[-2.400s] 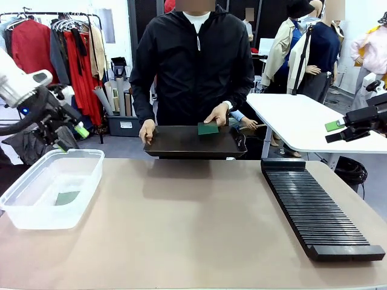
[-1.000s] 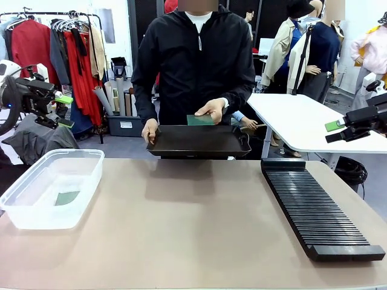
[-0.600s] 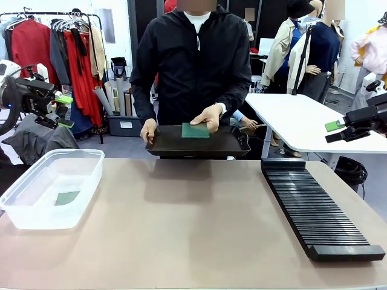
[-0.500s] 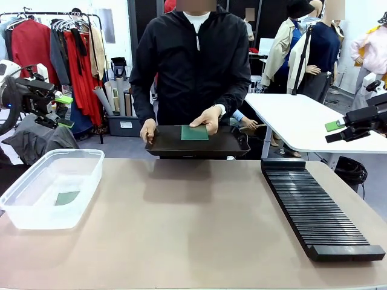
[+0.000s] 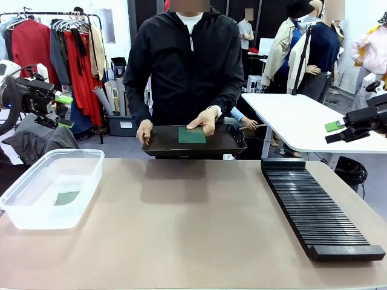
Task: Sort PCBs into racks and boxes based on the side picked up.
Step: Pick up the Blank PCB handed by the Human.
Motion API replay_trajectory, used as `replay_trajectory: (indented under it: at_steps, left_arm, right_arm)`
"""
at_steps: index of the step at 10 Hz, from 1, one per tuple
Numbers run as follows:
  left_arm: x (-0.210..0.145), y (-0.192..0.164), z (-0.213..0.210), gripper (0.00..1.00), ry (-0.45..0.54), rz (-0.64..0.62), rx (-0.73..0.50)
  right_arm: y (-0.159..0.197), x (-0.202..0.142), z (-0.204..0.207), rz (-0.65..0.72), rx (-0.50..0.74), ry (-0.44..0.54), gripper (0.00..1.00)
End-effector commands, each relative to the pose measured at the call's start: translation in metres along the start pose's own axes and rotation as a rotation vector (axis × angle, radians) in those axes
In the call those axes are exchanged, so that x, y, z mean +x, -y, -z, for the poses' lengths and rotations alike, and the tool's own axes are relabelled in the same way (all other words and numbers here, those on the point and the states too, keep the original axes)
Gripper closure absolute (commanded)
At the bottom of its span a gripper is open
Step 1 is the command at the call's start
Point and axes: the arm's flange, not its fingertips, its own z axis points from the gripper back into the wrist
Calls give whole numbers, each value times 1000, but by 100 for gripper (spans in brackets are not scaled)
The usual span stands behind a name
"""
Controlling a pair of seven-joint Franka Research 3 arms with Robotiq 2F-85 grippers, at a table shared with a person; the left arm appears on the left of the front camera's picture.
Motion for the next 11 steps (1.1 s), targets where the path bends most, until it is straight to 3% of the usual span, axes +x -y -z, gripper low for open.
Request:
replay_trajectory:
  at_steps: [1, 6, 11]
  left_arm:
    - [0, 1, -2, 0, 2, 2, 3]
    - [-2, -1, 18, 0, -16, -25, -24]
    - [-3, -10, 70, 0, -50, -146, -95]
  right_arm:
    - [0, 4, 0, 49, 43, -3, 0]
    - [-2, 7, 3, 142, 140, -2, 0]
    - [-2, -3, 6, 116, 116, -18, 0]
